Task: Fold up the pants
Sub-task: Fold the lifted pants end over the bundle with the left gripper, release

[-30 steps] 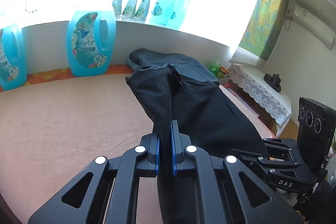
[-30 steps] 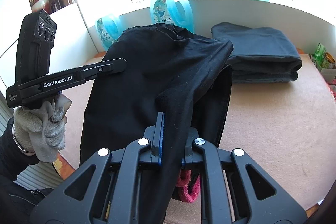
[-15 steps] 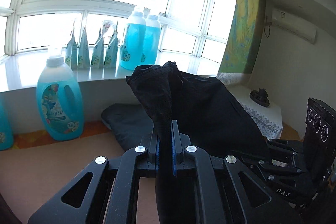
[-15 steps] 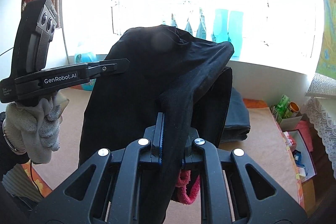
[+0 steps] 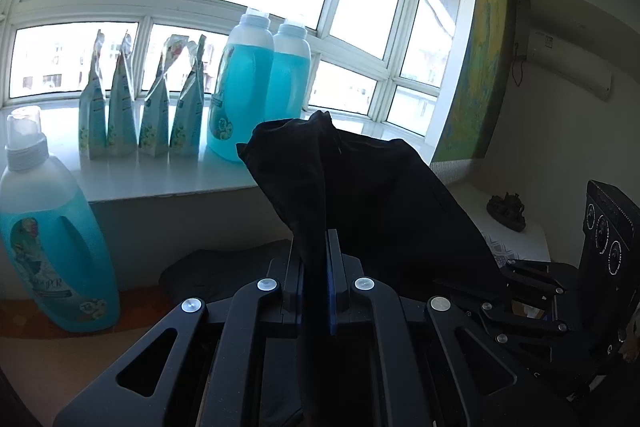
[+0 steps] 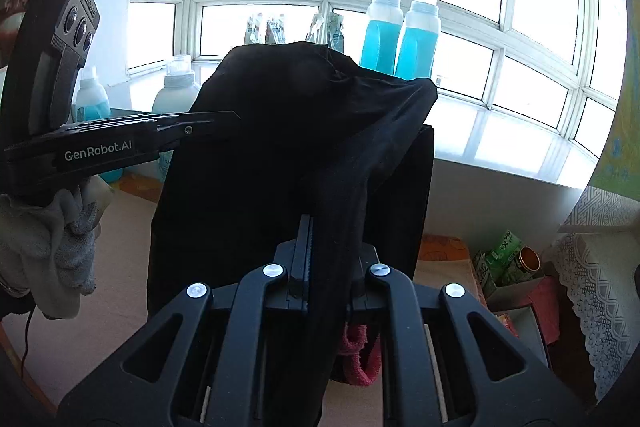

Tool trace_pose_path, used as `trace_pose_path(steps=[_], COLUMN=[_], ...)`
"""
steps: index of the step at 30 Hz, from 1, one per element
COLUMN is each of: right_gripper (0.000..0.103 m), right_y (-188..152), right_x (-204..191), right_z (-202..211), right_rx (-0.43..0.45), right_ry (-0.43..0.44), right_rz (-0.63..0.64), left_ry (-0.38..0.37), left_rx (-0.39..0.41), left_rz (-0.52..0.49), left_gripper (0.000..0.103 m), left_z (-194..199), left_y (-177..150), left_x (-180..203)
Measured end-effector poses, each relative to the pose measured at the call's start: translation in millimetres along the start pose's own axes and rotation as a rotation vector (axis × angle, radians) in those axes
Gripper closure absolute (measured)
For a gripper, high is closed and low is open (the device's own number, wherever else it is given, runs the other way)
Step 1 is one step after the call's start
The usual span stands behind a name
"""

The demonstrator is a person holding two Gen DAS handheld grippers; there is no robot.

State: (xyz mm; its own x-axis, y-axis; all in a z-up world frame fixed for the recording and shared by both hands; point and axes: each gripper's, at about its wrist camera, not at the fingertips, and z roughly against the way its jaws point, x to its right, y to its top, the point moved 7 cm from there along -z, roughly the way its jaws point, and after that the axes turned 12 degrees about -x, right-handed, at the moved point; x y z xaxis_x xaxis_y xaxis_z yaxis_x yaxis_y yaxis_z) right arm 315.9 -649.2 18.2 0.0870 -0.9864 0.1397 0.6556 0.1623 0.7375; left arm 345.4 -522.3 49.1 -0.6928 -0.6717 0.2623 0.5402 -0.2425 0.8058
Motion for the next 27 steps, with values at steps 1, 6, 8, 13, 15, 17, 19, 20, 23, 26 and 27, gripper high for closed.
trace_pose_path(steps=[1,6,8,13,15,17,19,20,23,26,27], right_gripper=[0.091,0.091,0.091,0.088,0.083,0.079,0.077,0.077,0.076,0.074,0.074], right_y=[2.7,4.4,0.1,-20.2,-28.4,-33.3,-37.0,-37.8,-44.3,-48.8,-50.0], right_x=[1.7,10.8,11.2,24.0,34.3,45.3,51.7,53.6,60.4,64.6,64.9], right_z=[-11.7,-79.4,-105.2,-158.8,-164.5,-163.8,-158.8,-155.8,-151.8,-141.8,-136.5], right_rx=[-0.011,-0.076,-0.11,-0.196,-0.211,-0.215,-0.221,-0.233,-0.257,-0.252,-0.246], right_ry=[0.002,0.043,0.073,0.083,0.06,0.049,0.023,0.006,-0.031,-0.037,-0.037], right_rz=[0.009,0.036,0.041,0.008,-0.046,-0.092,-0.113,-0.118,-0.137,-0.166,-0.173], left_ry=[0.005,0.028,0.048,0.126,0.165,0.198,0.228,0.232,0.245,0.254,0.249], left_rx=[-0.005,-0.052,-0.075,-0.167,-0.193,-0.195,-0.188,-0.186,-0.174,-0.169,-0.167], left_rz=[0.011,0.089,0.115,0.14,0.16,0.16,0.147,0.145,0.139,0.111,0.102], left_gripper=[0.096,0.096,0.096,0.095,0.09,0.088,0.088,0.088,0.088,0.087,0.087], left_z=[-9.8,-60.8,-80.0,-120.8,-128.9,-127.9,-123.0,-120.5,-107.6,-96.3,-92.0], left_y=[-0.4,-9.6,-18.0,-42.9,-50.0,-54.9,-54.3,-52.9,-49.5,-44.7,-43.6], left_x=[-6.7,-45.2,-60.0,-90.0,-102.5,-109.0,-114.2,-116.8,-120.4,-114.1,-110.5])
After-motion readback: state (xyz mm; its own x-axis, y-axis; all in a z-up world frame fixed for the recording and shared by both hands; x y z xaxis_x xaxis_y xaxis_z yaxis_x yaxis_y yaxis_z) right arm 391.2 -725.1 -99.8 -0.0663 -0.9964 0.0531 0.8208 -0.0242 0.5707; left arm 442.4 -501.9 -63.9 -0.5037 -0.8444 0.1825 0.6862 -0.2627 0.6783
